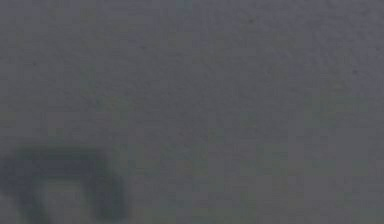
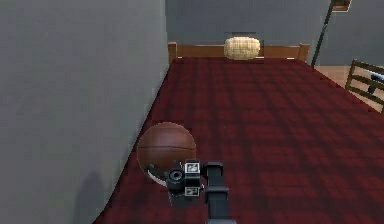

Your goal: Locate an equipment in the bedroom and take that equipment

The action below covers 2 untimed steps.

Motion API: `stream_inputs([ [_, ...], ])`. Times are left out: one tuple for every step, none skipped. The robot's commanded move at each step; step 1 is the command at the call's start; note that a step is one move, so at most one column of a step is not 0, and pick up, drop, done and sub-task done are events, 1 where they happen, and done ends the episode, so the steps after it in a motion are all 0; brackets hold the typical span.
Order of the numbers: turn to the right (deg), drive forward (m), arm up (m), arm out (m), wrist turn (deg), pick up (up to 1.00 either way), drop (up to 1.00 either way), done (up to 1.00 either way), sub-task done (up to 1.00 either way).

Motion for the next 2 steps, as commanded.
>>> stream_inputs([
  [0.0, 0.0, 0.1, 0.0, 0.0, 0.0, 0.0, 0.0, 0.0],
  [0.0, 0.0, 0.0, 0.0, 0.0, 0.0, 0.0, 1.0, 0.0],
])
